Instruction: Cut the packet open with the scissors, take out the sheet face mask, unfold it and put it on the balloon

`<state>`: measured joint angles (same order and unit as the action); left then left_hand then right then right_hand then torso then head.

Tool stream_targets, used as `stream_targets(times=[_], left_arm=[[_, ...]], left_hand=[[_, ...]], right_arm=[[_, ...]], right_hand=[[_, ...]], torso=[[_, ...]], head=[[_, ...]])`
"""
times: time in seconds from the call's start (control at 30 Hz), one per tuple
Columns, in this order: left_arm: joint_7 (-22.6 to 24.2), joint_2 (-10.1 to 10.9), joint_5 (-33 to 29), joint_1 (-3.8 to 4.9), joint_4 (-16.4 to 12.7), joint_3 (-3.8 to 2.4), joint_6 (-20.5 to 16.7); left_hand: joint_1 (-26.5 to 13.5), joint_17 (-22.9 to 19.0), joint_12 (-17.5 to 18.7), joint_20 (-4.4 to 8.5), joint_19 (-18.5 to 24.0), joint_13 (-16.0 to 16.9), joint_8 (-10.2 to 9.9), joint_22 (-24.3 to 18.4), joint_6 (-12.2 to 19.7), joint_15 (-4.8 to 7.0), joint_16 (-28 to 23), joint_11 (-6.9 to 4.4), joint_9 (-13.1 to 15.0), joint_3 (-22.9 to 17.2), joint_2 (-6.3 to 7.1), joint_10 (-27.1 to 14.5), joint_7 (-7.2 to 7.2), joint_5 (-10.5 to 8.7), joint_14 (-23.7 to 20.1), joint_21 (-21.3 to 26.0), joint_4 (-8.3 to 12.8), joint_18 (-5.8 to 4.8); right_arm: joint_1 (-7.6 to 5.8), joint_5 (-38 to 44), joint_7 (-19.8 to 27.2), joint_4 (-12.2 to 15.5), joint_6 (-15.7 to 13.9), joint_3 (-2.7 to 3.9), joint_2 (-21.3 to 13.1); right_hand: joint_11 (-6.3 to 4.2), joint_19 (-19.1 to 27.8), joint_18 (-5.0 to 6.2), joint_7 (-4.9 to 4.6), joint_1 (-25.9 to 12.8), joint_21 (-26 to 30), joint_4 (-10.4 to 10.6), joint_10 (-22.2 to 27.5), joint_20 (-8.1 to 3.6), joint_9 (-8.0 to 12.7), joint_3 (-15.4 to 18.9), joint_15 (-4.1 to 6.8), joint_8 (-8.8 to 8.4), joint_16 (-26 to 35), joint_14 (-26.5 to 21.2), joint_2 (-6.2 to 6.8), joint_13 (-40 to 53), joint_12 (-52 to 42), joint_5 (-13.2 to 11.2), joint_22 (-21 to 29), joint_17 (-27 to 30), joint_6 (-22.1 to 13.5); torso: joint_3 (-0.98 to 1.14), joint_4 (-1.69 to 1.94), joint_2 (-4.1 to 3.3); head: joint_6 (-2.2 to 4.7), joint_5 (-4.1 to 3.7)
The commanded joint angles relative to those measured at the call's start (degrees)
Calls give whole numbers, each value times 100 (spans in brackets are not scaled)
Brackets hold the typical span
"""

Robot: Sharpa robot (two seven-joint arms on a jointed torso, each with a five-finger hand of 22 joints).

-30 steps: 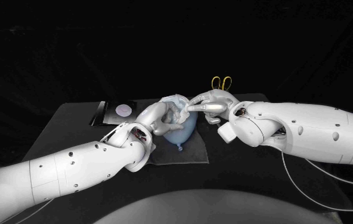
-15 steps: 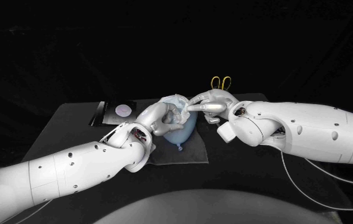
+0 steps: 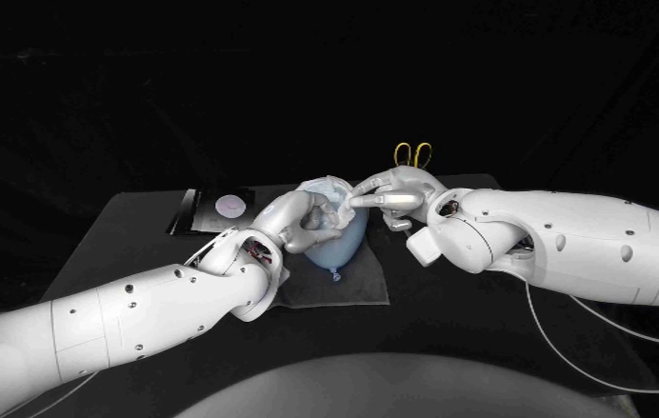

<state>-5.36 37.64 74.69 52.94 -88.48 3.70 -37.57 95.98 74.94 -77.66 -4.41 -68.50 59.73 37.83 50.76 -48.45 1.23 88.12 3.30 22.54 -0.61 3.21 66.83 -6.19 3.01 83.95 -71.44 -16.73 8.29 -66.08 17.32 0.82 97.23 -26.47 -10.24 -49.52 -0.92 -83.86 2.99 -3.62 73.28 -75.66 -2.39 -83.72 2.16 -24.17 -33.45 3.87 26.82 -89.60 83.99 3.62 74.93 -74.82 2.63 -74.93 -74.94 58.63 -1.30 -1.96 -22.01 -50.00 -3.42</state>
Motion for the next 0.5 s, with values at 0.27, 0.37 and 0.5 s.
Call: stream_targets(times=[0.27, 0.37, 0.5], left_arm=[[93, 7, -86, 9, -12, -8, -47], [103, 11, -91, 9, -15, -8, -49], [121, 19, -93, 9, -15, -8, -76]], left_hand=[[374, 607, 61, 41, 5, -30, -194, 36, -145, 22, 38, -120, -125, -550, -402, 155, -21, -20, 292, -47, 25, -90], [318, 648, 89, 27, 10, -22, -226, 67, -148, -8, 45, -93, -133, -1080, -241, 184, -72, -32, 304, -74, 14, -93], [43, 685, 69, 0, 22, 79, -167, 118, -125, -26, 50, -55, -73, -2175, 105, 286, -100, -1, 313, -123, 49, -94]], right_arm=[[-3, 32, 28, 1, 40, 4, -9], [-3, 32, 26, 3, 41, 4, -14], [-3, 32, 24, 3, 43, 4, -23]], right_hand=[[9, -294, -22, 0, -7, -17, 2, -121, -38, -29, -23, 42, 15, -40, 601, -33, 448, 5, 16, -1129, -1506, 29], [9, -294, -22, 0, -7, -17, 2, -121, -38, -29, -23, 42, 15, -40, 601, -33, 448, 5, 16, -1129, -1506, 29], [9, -294, -22, 0, -7, -17, 2, -121, -38, -29, -23, 42, 15, -40, 601, -33, 448, 5, 16, -1129, -1506, 29]], torso=[[0, 2, -3], [-1, 2, -1], [-1, 1, 1]], head=[[0, -10], [0, -10], [0, -5]])
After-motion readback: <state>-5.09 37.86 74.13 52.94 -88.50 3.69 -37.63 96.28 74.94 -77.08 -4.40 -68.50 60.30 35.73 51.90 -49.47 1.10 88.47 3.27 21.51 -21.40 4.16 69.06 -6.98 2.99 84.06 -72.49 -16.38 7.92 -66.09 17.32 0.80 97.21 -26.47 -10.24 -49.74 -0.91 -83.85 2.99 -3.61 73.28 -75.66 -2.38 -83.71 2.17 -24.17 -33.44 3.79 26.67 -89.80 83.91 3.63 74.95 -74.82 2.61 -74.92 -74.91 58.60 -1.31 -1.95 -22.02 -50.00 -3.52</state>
